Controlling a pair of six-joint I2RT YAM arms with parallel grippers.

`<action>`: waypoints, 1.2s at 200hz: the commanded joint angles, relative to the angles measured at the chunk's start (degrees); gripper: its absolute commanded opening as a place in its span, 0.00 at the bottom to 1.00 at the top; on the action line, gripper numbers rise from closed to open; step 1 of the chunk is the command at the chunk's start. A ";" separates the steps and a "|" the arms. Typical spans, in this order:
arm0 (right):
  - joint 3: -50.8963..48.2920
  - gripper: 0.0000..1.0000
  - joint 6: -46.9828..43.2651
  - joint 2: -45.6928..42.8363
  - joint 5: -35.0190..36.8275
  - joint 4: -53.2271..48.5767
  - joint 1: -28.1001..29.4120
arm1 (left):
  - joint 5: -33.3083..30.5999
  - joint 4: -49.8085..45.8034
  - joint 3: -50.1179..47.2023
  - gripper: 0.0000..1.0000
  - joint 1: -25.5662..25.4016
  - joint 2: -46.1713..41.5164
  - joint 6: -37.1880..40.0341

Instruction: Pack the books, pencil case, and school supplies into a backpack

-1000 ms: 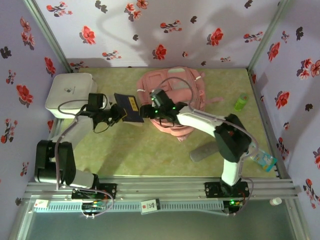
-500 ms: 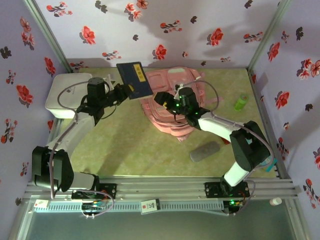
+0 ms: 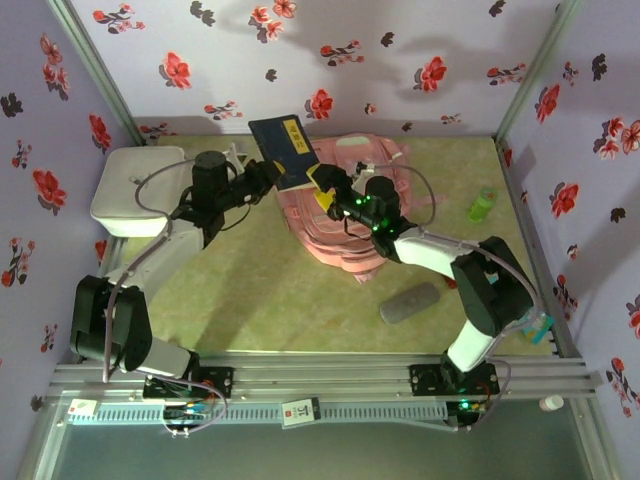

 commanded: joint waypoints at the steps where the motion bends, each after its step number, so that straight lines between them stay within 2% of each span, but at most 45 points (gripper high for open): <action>1: 1.16 0.89 10.47 2.95 1.60 8.43 0.60 | -0.89 5.74 1.93 0.00 -0.39 0.64 -1.03; 67: 6.02 0.87 15.62 7.49 4.71 12.61 2.07 | -0.96 8.02 1.81 0.00 -0.52 0.82 -2.92; 85: 7.63 0.78 17.25 8.53 6.28 13.69 2.99 | -0.66 9.64 1.52 0.00 -0.48 0.70 -3.56; 104: 8.08 0.74 17.64 8.19 10.63 13.96 4.63 | -0.70 9.82 1.49 0.00 -0.39 0.06 -3.31; 145: 8.59 0.61 17.02 8.05 12.87 15.74 4.85 | -1.06 9.50 0.57 0.00 0.33 -1.29 -3.13; 185: 7.83 0.40 14.02 6.66 13.10 14.41 4.78 | -1.54 8.48 -0.18 0.00 0.71 -1.62 -3.01; 198: 7.40 0.30 12.33 5.65 13.52 12.80 4.76 | -2.05 7.47 -0.27 0.00 0.75 -1.88 -2.65; 219: 6.33 0.14 8.84 3.53 14.38 9.40 4.34 | -2.65 4.46 -0.42 0.28 0.95 -2.62 -1.24; 240: 5.00 0.06 5.00 0.84 15.18 4.50 3.41 | -4.76 -1.82 -0.86 0.54 1.36 -4.21 2.06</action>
